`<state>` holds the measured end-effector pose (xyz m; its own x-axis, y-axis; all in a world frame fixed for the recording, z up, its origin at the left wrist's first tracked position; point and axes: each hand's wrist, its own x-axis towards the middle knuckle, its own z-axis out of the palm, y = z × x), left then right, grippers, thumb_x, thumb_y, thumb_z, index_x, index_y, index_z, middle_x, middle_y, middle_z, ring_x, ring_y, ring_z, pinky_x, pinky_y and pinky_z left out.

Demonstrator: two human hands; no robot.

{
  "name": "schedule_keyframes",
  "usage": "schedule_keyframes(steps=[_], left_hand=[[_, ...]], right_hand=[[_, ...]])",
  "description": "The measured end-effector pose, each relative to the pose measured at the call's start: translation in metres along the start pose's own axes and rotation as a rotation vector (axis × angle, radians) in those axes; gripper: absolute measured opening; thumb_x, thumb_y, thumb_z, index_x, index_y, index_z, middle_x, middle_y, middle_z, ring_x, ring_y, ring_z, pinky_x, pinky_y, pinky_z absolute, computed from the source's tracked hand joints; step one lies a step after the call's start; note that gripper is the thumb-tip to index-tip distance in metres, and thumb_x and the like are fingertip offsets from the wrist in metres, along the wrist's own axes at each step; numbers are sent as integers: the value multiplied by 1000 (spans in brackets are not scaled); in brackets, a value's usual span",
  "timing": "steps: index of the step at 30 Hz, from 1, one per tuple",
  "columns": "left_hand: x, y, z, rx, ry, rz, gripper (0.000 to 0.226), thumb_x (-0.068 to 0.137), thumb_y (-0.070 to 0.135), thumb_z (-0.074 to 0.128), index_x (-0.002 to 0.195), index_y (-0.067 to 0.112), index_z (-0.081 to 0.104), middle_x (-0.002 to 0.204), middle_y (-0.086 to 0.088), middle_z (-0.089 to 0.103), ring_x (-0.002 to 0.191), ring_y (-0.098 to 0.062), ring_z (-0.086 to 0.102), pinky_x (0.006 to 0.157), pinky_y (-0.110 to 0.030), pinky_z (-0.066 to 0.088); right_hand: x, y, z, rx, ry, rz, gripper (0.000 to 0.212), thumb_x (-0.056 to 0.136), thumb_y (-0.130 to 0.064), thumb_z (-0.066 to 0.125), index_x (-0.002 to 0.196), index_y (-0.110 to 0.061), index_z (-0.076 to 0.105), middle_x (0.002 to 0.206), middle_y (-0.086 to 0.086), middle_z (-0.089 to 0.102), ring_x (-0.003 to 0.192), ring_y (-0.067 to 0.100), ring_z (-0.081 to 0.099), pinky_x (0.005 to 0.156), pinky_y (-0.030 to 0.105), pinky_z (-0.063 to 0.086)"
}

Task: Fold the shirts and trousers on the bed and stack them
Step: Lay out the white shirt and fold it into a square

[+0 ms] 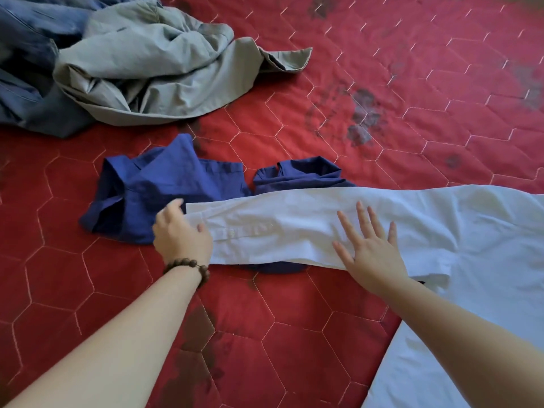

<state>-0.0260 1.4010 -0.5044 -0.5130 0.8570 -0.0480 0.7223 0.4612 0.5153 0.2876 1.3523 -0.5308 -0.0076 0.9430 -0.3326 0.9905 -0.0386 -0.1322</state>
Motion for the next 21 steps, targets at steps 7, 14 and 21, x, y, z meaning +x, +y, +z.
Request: schedule_keyframes(steps=[7,14,21], left_hand=[[-30,-3,43,363,-471,710,58,99,38,40,152,31,18,162,1,6,149,-16,1,118,-37,1],[-9,-16,50,483,-531,588,63,100,47,20,151,26,-11,155,9,-25,144,-10,-21,118,-37,-11],[11,-2,43,515,-521,647,63,100,48,22,153,26,-1,161,3,-11,147,-15,-15,120,-38,-6]], right_hand=[[2,-4,4,-84,-89,-213,78,89,-69,28,145,-46,-20,151,-5,-35,146,23,-23,116,59,-1],[-24,11,11,-65,4,-197,82,91,-46,55,153,-36,2,161,10,-4,147,37,7,106,71,18],[-22,-4,9,-224,56,-384,72,80,-24,73,144,-14,43,153,15,34,140,40,32,99,75,29]])
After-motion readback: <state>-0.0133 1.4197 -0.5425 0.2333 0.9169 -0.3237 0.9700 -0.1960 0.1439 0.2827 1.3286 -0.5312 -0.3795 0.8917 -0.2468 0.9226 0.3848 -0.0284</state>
